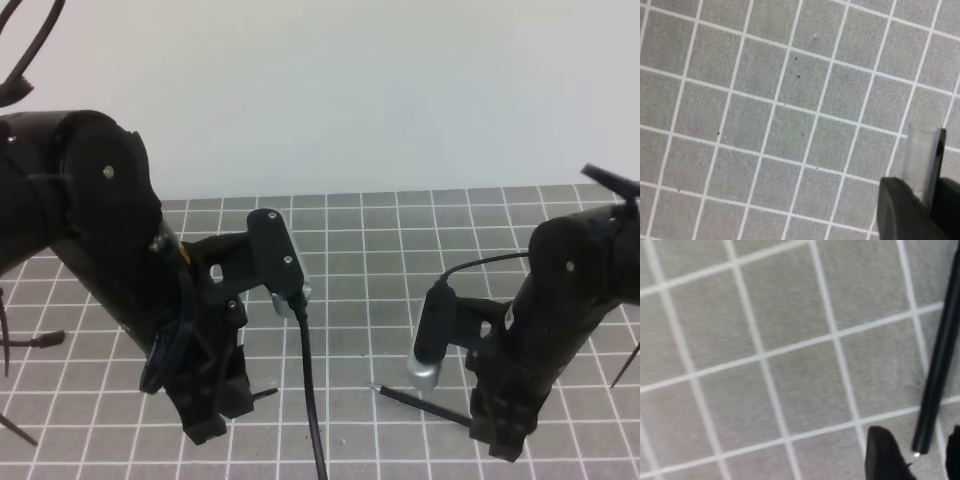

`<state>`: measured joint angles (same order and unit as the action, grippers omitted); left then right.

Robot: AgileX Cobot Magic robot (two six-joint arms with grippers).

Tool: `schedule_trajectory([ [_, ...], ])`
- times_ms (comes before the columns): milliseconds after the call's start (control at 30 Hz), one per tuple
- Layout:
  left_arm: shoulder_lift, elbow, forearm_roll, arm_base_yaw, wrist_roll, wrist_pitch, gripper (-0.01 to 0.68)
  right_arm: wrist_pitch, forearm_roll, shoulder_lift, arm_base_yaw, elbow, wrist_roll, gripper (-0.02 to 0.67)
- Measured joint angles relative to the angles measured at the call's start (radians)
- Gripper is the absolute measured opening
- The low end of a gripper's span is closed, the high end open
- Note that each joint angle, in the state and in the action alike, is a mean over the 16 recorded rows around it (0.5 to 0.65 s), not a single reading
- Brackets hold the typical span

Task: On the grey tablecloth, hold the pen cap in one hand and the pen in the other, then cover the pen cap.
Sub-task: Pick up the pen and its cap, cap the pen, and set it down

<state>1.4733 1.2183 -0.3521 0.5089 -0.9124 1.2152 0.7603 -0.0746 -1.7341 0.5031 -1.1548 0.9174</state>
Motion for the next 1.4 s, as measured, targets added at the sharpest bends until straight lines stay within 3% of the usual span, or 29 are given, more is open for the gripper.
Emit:
schedule_trajectory([
  [667, 0.0, 0.0, -0.026, 0.0, -0.001, 0.0, 0.082, -0.099, 0.015, -0.12, 0.0, 0.0, -0.01, 0.268],
  [1033, 0.0, 0.0, -0.027, 0.0, -0.001, 0.0, 0.082, -0.102, 0.039, -0.152, 0.0, -0.001, -0.036, 0.104],
  [1233, 0.0, 0.0, -0.031, 0.0, 0.0, 0.0, 0.082, -0.089, 0.143, -0.117, 0.0, -0.001, -0.106, 0.019],
  [1400, 0.0, 0.0, -0.044, 0.0, 0.004, 0.0, 0.082, -0.087, 0.254, -0.034, 0.001, -0.001, -0.17, 0.002],
])
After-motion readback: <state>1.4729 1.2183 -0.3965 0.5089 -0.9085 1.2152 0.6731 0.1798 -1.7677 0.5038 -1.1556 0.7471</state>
